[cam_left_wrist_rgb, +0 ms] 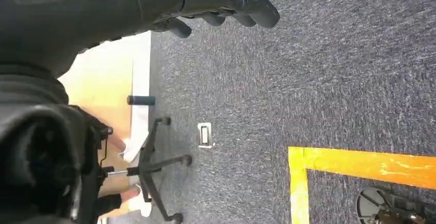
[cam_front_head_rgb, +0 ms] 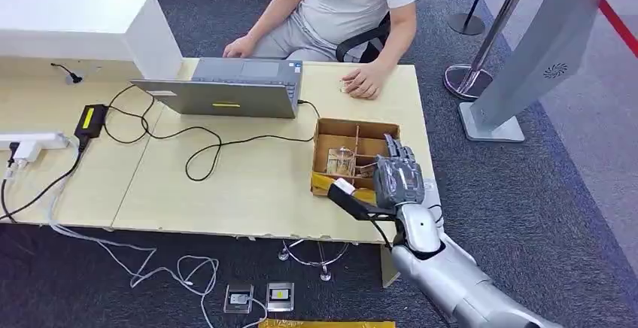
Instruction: Pass the card to the sensor for recognition and then transmit it.
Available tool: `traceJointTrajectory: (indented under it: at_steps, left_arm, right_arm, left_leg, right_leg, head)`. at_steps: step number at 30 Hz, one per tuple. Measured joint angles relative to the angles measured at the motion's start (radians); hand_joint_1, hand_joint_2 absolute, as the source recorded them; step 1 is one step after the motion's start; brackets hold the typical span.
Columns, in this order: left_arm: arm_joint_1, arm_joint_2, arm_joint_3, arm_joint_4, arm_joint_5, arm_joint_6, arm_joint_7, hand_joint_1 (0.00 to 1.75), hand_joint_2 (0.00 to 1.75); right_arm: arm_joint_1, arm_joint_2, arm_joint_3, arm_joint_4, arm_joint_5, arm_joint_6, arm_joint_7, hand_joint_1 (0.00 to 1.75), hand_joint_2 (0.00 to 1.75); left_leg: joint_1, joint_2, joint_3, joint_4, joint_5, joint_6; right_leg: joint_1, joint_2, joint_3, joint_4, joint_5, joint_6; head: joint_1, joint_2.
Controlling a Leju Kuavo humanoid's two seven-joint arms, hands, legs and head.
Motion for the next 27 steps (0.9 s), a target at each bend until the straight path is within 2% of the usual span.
traceJointTrajectory:
  at_steps: [14, 20, 27]
  left_arm:
    - [0.0, -0.003, 0.0, 0.0, 0.0, 0.002, 0.002, 0.0, 0.0]
    - [0.0, -0.003, 0.0, 0.0, -0.001, 0.002, 0.005, 0.0, 0.0]
    - [0.0, -0.003, 0.0, 0.0, -0.021, -0.002, 0.004, 0.0, 0.0]
  right_arm:
    - [-0.002, 0.006, -0.001, 0.014, 0.0, -0.003, -0.001, 1.75, 1.75]
    - [-0.021, 0.023, -0.006, 0.019, -0.009, -0.042, -0.025, 1.75, 1.75]
    - [-0.124, 0.026, -0.031, -0.06, 0.044, -0.051, 0.038, 1.75, 1.75]
  left_leg:
    - [0.0, 0.0, 0.0, 0.0, 0.0, 0.0]
    - [0.0, 0.0, 0.0, 0.0, 0.0, 0.0]
    - [0.0, 0.001, 0.001, 0.0, 0.001, -0.001]
  right_leg:
    - [0.0, 0.0, 0.0, 0.0, 0.0, 0.0]
    - [0.0, 0.0, 0.0, 0.0, 0.0, 0.0]
    - [0.0, 0.002, 0.0, 0.0, 0.001, -0.001]
  head:
    - [0.0, 0.0]
    - [0.0, 0.0]
    - [0.0, 0.0]
